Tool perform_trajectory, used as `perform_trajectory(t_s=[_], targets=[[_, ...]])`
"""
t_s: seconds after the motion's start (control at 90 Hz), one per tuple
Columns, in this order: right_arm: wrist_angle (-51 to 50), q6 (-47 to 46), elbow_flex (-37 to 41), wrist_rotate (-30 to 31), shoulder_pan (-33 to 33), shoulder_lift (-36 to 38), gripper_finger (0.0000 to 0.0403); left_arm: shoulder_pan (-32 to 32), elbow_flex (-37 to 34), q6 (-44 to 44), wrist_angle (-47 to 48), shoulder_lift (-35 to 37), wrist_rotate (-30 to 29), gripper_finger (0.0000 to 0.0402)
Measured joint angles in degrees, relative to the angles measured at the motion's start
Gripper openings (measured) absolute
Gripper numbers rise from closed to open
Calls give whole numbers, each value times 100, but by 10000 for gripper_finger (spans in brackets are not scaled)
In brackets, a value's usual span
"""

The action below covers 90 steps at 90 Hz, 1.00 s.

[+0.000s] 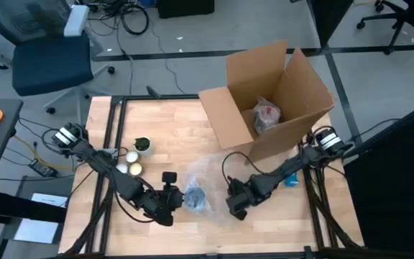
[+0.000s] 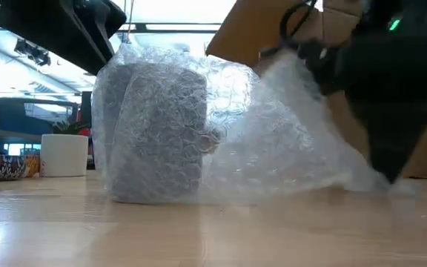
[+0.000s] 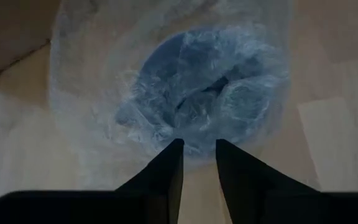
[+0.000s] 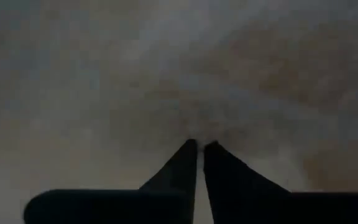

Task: Wrap mug
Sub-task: Wrap the blue mug with bubble wrap

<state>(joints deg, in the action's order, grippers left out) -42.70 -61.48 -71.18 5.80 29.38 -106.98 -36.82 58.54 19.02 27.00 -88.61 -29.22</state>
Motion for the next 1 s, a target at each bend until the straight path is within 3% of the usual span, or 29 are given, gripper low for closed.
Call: perform_trajectory(t_s=[0.211, 0.411, 0.578, 1.0], targets=[[-879, 417, -1147, 623, 505, 2, 0, 1, 9, 341, 539, -1, 212, 78], [209, 2315, -1857, 1335, 514, 4, 0, -2, 372, 344, 794, -1, 279, 78], [1015, 3355, -1912, 1410, 153, 9, 0, -2, 509, 213, 769, -1, 304, 78], [1530, 4282, -1907, 1364, -563, 9, 0, -31, 615, 92, 948, -1, 442, 78]])
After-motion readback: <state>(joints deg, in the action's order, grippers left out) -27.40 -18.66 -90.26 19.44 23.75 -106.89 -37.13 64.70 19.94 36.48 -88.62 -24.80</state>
